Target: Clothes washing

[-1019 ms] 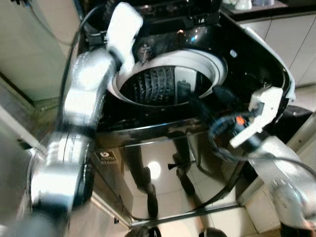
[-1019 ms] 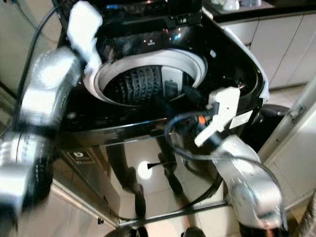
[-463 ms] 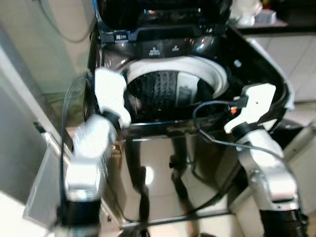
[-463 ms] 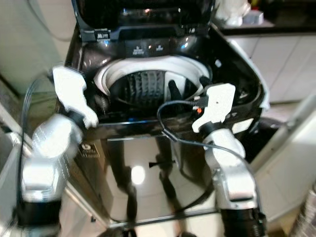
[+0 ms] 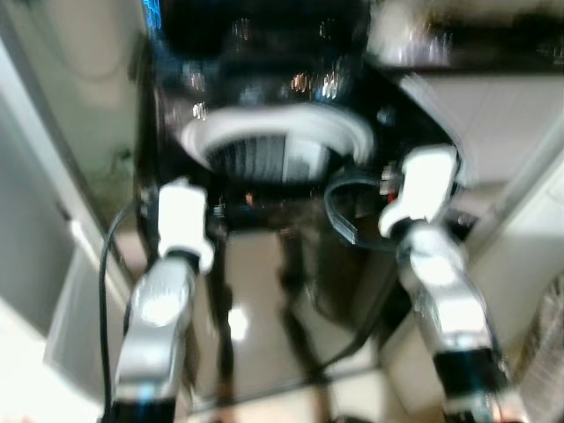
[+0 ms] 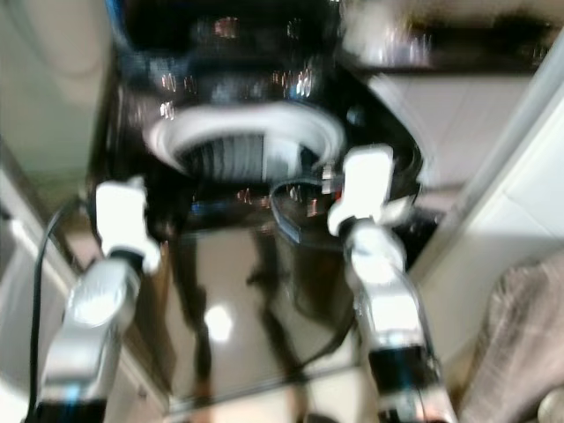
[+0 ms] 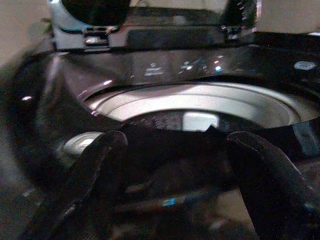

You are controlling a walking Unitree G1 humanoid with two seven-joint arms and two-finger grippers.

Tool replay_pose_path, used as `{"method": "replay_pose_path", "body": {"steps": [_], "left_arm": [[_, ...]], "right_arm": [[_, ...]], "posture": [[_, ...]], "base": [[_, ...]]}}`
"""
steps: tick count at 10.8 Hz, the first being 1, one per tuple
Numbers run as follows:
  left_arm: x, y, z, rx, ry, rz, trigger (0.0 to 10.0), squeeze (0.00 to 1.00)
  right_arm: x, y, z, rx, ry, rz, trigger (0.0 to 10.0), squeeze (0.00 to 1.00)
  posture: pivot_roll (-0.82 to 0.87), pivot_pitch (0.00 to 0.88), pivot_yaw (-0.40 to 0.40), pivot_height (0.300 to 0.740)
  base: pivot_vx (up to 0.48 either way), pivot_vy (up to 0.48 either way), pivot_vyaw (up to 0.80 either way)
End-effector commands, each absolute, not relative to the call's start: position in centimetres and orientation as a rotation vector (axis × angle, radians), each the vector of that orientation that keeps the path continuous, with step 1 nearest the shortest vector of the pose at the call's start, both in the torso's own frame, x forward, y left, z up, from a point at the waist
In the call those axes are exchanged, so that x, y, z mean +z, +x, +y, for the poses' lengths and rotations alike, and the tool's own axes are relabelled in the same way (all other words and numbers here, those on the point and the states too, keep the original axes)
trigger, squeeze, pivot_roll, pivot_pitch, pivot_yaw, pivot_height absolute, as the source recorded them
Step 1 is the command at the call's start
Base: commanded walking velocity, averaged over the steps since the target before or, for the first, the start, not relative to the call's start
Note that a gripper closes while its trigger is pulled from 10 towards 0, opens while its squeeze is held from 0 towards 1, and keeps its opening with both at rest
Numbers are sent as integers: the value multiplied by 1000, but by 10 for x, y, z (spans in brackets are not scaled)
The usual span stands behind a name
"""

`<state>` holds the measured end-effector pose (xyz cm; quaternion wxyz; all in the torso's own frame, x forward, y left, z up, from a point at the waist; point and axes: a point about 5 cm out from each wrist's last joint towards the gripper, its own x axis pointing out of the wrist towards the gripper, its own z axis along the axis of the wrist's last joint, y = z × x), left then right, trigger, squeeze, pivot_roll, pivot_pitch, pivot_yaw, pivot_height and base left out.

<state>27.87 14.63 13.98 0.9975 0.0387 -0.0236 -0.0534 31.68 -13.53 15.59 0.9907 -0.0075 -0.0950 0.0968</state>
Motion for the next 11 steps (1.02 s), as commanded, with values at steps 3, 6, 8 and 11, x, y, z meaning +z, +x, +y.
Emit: {"method": "replay_pose_path", "body": {"steps": [3,6,8,11], "left_arm": [[147,285,138,-90,123,-63,10000,0],[150,288,134,-82,143,-79,10000,0],[150,289,134,-79,145,-77,10000,0],[150,292,135,-57,155,-75,10000,0]], "right_arm": [[144,315,-140,158,-10,-173,10000,0],[139,318,-139,165,-8,-158,10000,0],[135,319,-135,200,1,-127,10000,0],[131,322,-128,259,19,-107,10000,0]], "posture": [[-94,0,-14,740],[-93,0,-9,740],[-91,0,-8,740],[-78,0,-13,740]], "base": [[0,0,0],[0,0,0],[-122,0,0],[-164,-80,0]]}}
